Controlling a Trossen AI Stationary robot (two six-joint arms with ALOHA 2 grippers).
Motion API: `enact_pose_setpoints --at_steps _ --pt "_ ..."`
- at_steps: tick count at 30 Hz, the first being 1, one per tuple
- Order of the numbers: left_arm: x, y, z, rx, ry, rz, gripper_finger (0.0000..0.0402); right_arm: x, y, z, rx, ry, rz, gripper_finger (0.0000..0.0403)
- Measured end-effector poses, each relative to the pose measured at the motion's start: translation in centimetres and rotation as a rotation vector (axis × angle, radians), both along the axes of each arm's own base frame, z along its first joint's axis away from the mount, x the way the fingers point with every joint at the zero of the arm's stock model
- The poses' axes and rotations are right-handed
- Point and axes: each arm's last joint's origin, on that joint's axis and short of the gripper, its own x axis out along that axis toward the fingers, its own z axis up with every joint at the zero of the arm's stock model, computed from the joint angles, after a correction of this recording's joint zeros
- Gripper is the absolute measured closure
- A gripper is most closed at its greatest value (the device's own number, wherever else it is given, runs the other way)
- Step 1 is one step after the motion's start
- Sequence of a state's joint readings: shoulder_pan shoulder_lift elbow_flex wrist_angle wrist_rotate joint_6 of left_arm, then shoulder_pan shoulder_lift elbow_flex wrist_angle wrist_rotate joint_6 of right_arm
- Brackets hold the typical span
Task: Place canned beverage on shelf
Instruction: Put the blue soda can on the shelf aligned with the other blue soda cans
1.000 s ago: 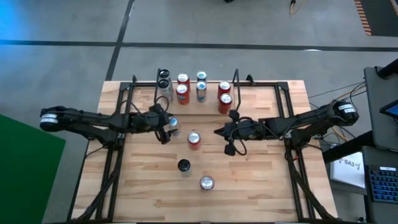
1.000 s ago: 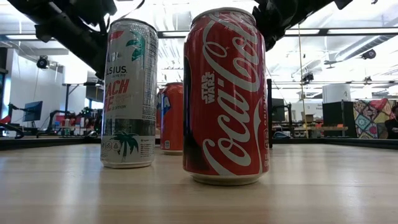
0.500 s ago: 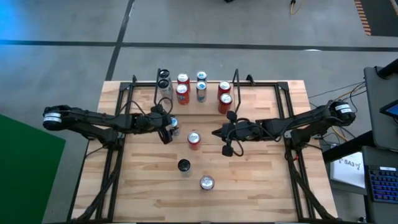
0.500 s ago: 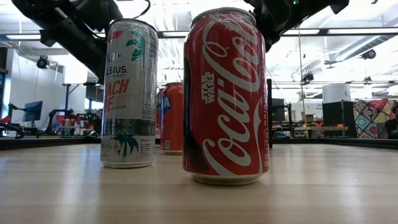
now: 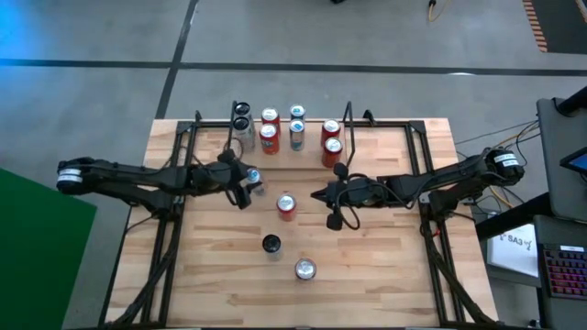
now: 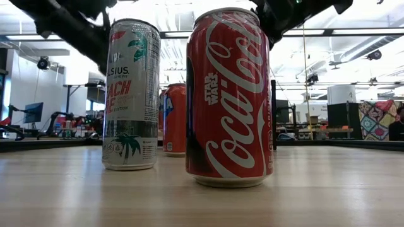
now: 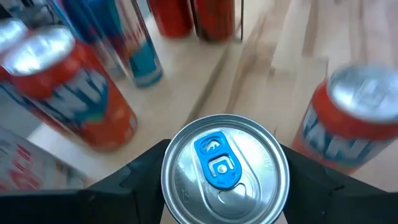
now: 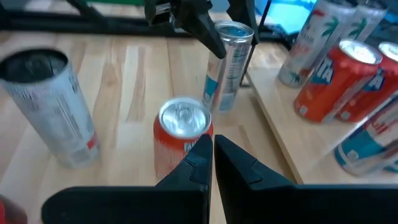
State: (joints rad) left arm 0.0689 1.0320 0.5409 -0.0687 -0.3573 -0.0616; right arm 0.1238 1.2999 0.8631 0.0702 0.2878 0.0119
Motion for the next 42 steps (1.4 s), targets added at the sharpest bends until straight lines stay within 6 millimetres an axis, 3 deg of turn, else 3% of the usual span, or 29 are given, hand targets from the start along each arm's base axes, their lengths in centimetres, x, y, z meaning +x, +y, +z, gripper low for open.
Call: enact_pose_setpoints --at_steps 8,13,19,28,36,42 --pt "-0.8 -0.9 4.3 0.015 -0.22 -0.045 0.0178 0.5 -0.6 1.0 -0.022 -0.112 -0.007 0.0394" --pt "-0.4 -1.7 5.8 0.049 -0.358 -0.104 0.0178 1.9 -1.1 0.9 -0.075 -0.213 -0.008 0.0394" --pt "0.3 -1.9 5.9 0.052 -0.398 -0.12 0.0178 3.3 -1.7 0.8 -0.125 -0.331 -0.022 0.0394" --pt "1.7 -2.0 5.4 0.046 -0.431 -0.15 0.0178 4.2 -2.4 1.2 -0.123 -0.335 -0.044 0.0394" --pt "1.7 -2.0 5.8 0.053 -0.472 -0.147 0.0178 4.6 -2.3 1.4 -0.118 -0.34 -0.045 0.0393" --pt "1.7 -2.0 5.9 0.053 -0.479 -0.147 0.0178 4.7 -2.3 1.3 -0.116 -0.335 -0.044 0.0356"
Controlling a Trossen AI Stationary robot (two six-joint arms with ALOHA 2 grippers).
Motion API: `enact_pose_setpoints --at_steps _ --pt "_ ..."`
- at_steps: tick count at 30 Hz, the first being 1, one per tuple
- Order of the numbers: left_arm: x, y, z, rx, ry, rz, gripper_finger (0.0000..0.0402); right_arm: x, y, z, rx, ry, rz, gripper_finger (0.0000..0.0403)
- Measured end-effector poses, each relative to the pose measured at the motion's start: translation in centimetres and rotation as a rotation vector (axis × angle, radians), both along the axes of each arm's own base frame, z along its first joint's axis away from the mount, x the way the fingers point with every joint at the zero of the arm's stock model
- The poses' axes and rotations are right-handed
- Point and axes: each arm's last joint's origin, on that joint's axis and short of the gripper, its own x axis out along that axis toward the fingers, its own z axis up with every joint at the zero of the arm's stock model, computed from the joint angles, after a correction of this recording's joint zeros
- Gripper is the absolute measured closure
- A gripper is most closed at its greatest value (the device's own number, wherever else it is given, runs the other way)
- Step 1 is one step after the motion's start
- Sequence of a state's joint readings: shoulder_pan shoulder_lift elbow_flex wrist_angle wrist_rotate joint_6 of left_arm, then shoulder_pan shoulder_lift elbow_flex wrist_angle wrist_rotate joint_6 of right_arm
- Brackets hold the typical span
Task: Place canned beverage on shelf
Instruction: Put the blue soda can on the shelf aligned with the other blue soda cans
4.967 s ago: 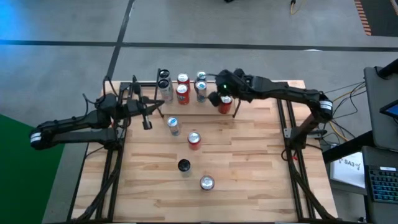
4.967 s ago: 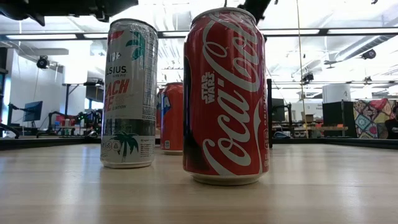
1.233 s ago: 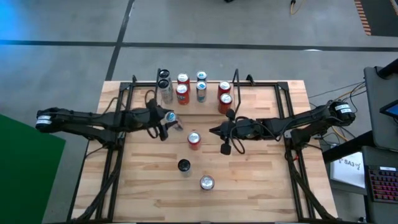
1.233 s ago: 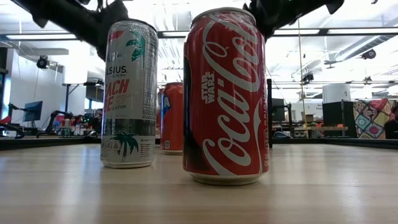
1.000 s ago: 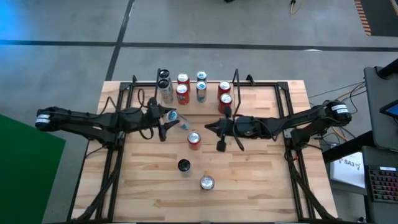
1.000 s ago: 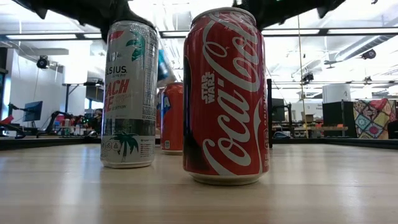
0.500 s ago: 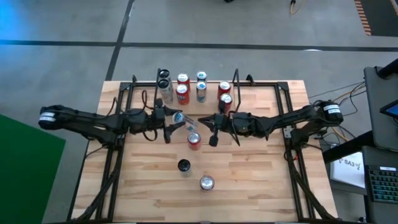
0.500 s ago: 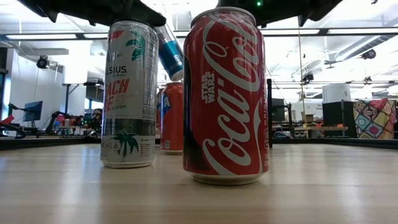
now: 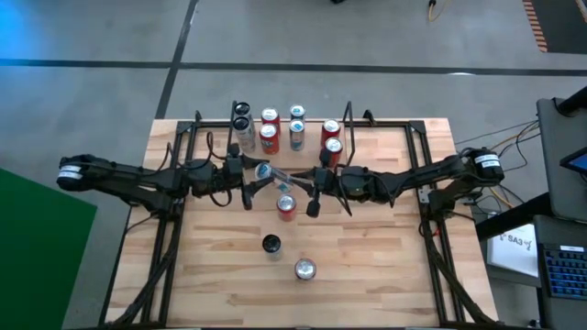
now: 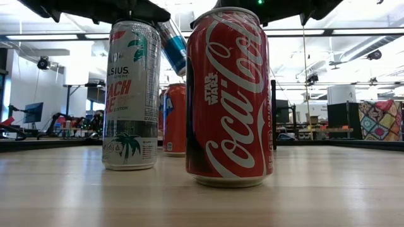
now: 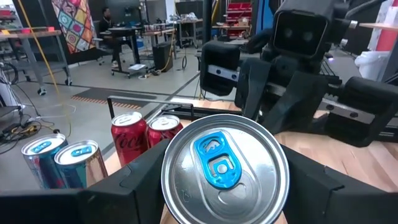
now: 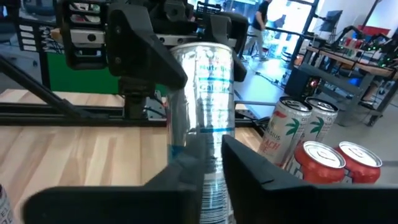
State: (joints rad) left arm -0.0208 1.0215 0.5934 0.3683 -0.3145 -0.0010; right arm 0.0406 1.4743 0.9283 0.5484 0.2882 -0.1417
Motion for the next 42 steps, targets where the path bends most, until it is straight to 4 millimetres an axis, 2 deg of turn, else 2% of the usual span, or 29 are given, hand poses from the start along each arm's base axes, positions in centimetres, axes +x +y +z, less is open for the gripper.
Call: enact_pose_setpoints --at_steps 13,17,21,27,34,37,41,42 --pt "0.1 0.0 0.1 0.0 -0.018 0.002 0.0174 0.0 0.0 -0.3 0.062 0.015 -0.006 0.013" --pt "0.4 0.0 0.2 0.0 -0.042 0.002 0.0174 0.2 0.0 -0.2 0.062 0.056 0.001 0.0084" --pt "0.9 0.0 0.2 0.001 -0.076 0.0 0.0173 1.0 0.1 0.1 0.057 0.129 -0.001 0.0061" --pt "1.3 0.0 0.1 0.005 -0.104 -0.011 0.0173 2.8 -0.1 0.0 0.02 0.238 -0.07 0.0057" --pt "1.2 0.0 0.2 0.001 -0.101 -0.011 0.0169 4.3 -0.2 -0.3 -0.027 0.275 -0.127 0.0081" --pt "1.2 -0.1 0.1 0.005 -0.096 -0.013 0.0154 4.4 -0.2 -0.3 -0.03 0.276 -0.139 0.0116" --pt "1.2 -0.1 0.2 0.016 -0.1 -0.018 0.0125 4.2 -0.2 -0.5 -0.034 0.289 -0.138 0.0191" --pt "1.1 -0.1 0.3 0.023 -0.1 -0.019 0.0119 4.0 -0.2 -0.5 -0.035 0.289 -0.136 0.0196"
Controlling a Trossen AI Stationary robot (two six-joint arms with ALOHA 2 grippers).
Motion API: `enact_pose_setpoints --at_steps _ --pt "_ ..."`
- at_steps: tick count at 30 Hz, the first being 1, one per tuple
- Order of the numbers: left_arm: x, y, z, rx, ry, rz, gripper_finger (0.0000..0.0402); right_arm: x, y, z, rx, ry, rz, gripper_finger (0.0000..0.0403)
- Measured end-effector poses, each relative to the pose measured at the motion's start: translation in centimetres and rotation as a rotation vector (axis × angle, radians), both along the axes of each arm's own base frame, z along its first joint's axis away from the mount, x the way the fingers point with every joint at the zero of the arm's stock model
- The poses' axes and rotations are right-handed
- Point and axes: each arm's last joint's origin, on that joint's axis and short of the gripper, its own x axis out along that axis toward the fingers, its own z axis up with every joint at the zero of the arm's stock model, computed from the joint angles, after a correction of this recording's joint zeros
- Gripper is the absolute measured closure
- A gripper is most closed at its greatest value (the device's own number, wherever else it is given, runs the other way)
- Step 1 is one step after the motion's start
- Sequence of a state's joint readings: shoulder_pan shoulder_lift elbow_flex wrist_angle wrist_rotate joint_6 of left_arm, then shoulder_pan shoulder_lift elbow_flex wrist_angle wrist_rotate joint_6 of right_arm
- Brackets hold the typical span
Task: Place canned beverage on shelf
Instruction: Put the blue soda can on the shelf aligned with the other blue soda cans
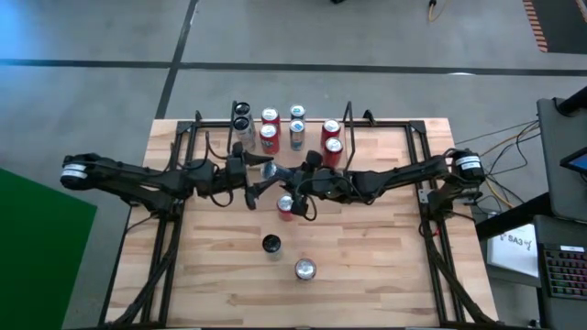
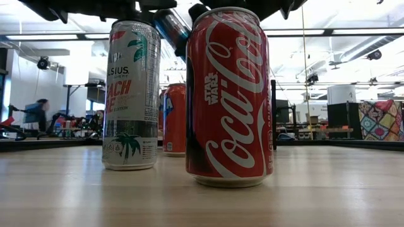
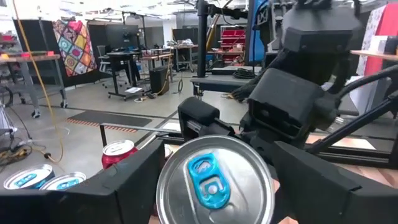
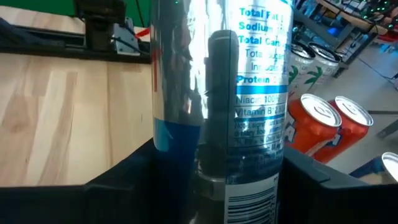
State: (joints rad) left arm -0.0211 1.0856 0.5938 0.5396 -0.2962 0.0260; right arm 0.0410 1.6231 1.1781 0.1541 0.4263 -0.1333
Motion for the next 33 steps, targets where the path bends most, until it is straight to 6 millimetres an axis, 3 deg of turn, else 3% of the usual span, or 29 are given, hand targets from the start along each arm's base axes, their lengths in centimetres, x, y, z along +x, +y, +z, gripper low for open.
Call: enact_pose_setpoints --at_steps 8,15,19,23,33 --pt "-0.7 -0.3 0.4 0.094 -0.004 -0.115 0.0097 -3.4 -0.3 -0.2 0.029 -0.061 -0.007 0.0196" --pt "-1.5 -0.4 -1.2 0.097 -0.098 -0.155 0.0096 -6.5 -0.1 -1.2 0.063 -0.385 0.134 0.0196" --pt "-1.7 -0.5 -2.2 0.09 -0.18 -0.188 0.0096 -6.6 0.0 -2.1 0.053 -0.479 0.209 0.0196" --pt "-1.2 -0.7 -2.7 0.096 -0.226 -0.23 0.0096 -5.8 0.2 -1.8 0.03 -0.517 0.247 0.0196" --pt "1.7 -0.8 -3.1 0.099 -0.225 -0.249 0.0096 -4.3 0.4 -2.0 0.018 -0.494 0.303 0.0196"
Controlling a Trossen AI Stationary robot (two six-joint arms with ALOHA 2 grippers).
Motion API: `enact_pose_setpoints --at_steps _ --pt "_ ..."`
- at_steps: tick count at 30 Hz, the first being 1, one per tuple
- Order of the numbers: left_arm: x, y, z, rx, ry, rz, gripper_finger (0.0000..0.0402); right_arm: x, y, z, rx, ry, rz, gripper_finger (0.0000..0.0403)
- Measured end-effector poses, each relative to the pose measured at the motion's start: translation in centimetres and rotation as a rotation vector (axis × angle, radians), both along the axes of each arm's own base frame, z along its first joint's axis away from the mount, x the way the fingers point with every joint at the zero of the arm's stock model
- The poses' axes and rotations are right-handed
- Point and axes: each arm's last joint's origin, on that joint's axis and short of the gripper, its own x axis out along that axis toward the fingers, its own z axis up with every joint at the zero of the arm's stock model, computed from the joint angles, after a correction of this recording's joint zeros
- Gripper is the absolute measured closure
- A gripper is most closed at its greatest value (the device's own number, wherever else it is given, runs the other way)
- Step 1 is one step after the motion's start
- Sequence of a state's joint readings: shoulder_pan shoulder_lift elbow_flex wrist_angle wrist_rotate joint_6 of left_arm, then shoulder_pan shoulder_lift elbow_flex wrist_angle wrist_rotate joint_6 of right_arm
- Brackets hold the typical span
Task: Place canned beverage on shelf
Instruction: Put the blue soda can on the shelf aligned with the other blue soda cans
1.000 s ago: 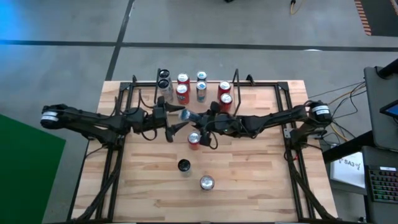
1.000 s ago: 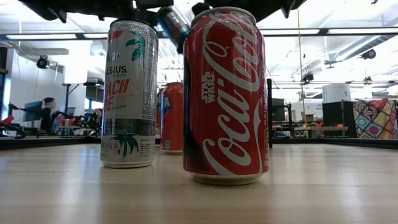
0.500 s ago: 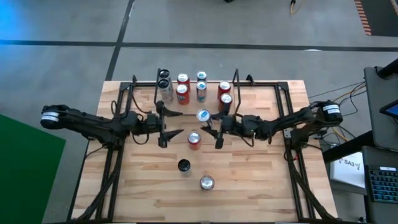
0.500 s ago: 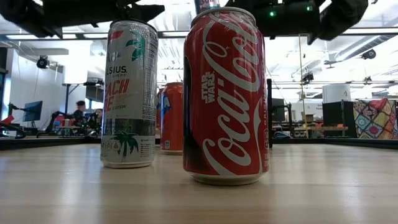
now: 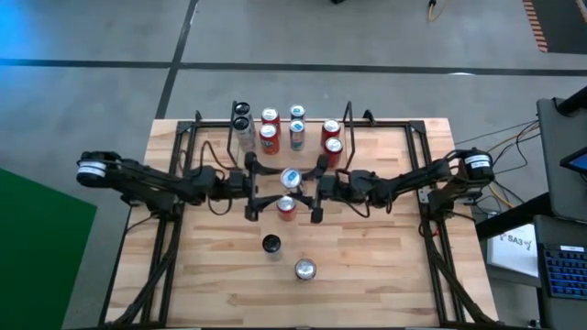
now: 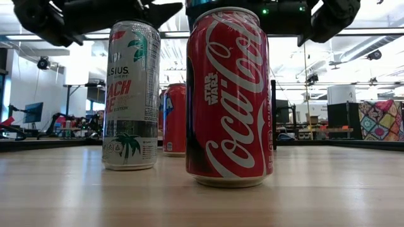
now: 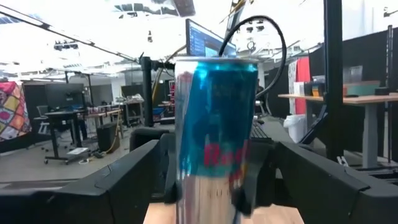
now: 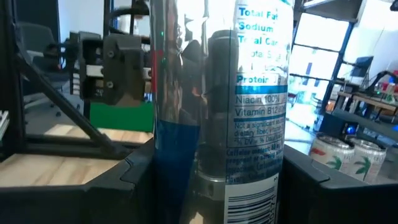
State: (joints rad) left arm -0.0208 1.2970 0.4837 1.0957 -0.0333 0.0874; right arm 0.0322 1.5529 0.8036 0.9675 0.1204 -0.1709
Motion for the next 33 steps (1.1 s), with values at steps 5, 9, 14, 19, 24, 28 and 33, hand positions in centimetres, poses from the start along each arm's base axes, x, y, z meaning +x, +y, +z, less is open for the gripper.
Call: enact_pose_setpoints --at_steps 5,9,14,19,24,28,33 --pt "1.4 0.0 -0.1 0.006 0.017 0.003 0.0096 0.1 0.0 -0.1 0.0 0.015 0.0 0.0196" --pt "2.3 0.0 -0.2 0.009 0.017 0.005 0.0096 0.1 0.0 -0.1 0.001 0.016 0.0 0.0196" --pt "3.4 0.0 -0.3 0.009 0.016 0.006 0.0096 0.1 0.0 -0.1 -0.001 0.017 0.0 0.0196" --pt "4.0 0.0 -0.4 0.037 0.023 0.015 0.0115 0.1 0.0 -0.1 -0.005 0.021 0.0 0.0196" --pt "4.0 0.0 -0.3 0.041 0.02 0.018 0.0175 0.1 0.0 -0.2 -0.005 0.032 -0.002 0.0172" --pt "4.0 0.0 -0.3 0.031 0.024 0.02 0.0193 0.2 0.0 -0.3 -0.005 0.036 -0.003 0.013" --pt "3.4 0.1 0.3 0.026 0.056 0.033 0.0193 0.1 0.0 -0.3 0.021 0.049 -0.009 0.0103"
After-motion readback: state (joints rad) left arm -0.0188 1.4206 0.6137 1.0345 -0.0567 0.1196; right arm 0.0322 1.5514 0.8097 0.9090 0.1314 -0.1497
